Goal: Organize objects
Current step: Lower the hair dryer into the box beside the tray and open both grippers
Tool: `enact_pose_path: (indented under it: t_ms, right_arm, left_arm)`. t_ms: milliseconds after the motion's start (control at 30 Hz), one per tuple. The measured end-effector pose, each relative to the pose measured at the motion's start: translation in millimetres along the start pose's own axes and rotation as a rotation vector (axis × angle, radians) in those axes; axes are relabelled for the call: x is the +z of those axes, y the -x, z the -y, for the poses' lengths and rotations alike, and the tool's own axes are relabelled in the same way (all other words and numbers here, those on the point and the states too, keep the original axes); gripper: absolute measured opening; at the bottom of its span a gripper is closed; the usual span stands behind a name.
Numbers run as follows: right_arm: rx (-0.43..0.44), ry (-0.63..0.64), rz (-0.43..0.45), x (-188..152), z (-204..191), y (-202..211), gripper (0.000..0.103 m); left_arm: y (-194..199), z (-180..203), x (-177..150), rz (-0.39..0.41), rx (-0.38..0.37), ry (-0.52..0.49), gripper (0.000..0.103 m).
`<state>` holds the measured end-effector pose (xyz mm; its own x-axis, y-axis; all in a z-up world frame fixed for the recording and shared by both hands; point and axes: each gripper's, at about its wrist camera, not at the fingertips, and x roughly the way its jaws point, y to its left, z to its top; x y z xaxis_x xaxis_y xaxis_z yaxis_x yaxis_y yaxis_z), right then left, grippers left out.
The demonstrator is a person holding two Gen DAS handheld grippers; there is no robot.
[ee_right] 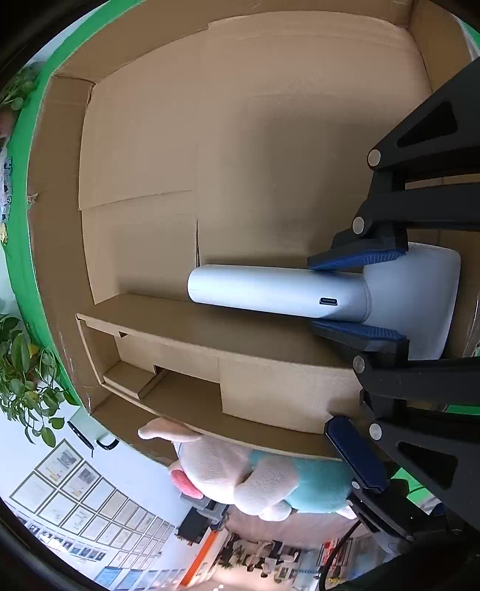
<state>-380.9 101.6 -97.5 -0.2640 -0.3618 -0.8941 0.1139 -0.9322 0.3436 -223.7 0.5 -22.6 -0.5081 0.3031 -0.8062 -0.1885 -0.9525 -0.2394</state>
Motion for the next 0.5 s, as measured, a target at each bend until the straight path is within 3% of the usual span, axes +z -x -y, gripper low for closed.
enact_pose_path:
  t_ms: [233,267,400,500]
  right_arm:
    - [0.026,-0.036,-0.013,4.5,5.8,3.2,0.029]
    - [0.034,-0.042,-0.010,3.7,6.7,6.4,0.034]
    - [0.004,-0.008,0.095,-1.3,6.2,39.7,0.071]
    - [0.001,0.035,0.173,-11.6,5.3,75.8,0.072]
  left_arm:
    - [-1.2,-0.1,0.9,-0.004,0.007,-0.002,0.035]
    - [-1.1,-0.4,1.0,-0.002,0.005,-0.001,0.035]
    - [0.2,-1.2,0.8,0.005,0.006,0.003,0.035]
    - [2.9,-0.5,0.4,0.019,0.012,-0.005,0.035]
